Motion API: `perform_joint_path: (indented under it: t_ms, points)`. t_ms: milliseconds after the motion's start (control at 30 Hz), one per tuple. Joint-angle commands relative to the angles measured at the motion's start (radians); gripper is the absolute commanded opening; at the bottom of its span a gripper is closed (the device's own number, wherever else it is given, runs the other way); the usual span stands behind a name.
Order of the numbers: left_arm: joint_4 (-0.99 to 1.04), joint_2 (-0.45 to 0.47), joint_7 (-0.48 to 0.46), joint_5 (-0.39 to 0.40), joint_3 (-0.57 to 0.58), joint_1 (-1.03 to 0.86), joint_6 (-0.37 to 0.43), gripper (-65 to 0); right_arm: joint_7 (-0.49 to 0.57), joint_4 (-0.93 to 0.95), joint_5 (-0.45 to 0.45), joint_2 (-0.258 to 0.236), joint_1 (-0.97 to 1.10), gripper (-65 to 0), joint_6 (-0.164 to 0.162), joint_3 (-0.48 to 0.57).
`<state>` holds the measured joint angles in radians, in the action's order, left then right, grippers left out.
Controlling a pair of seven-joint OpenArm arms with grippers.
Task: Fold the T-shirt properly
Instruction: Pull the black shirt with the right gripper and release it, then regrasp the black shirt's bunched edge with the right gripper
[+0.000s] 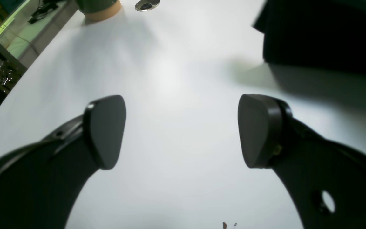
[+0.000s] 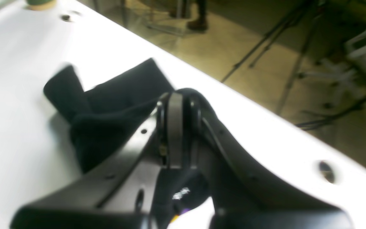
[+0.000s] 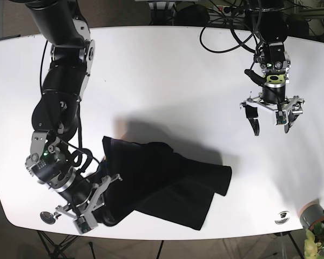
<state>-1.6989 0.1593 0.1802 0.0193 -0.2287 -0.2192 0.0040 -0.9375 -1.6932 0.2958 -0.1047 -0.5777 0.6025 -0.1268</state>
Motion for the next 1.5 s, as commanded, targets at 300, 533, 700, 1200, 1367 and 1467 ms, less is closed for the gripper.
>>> perform_joint_path:
  t_ms: [300,533,700,1200,1367,1467]
  points:
    - [-0.080,0.013,-0.028,-0.003,0.025,0.037,0.008,-12.8,-0.005,0.049,0.099,-0.148,-0.361,-63.1,-0.003,0.005]
    - [-0.083,0.013,-0.026,-0.003,0.032,0.063,0.008,-12.8,-0.010,0.218,0.159,-0.220,-0.604,-63.1,-0.003,0.042]
    - [-0.082,0.013,-0.026,-0.005,0.032,0.079,0.008,-12.8,-0.010,0.330,0.181,-0.252,-0.728,-63.1,-0.003,0.094]
    - [-0.074,0.013,-0.026,-0.005,0.030,0.096,0.008,-12.8,-0.010,0.385,0.168,-0.252,-0.704,-57.4,-0.022,0.128]
    - [-0.069,0.013,-0.026,-0.005,0.028,0.088,0.008,-12.8,-0.002,0.385,0.176,-0.246,-0.528,-34.1,-0.122,0.125]
    - [-0.045,0.013,-0.026,-0.005,0.028,0.088,0.008,-12.8,0.035,0.384,0.173,-0.209,-0.420,-21.7,-0.137,0.125]
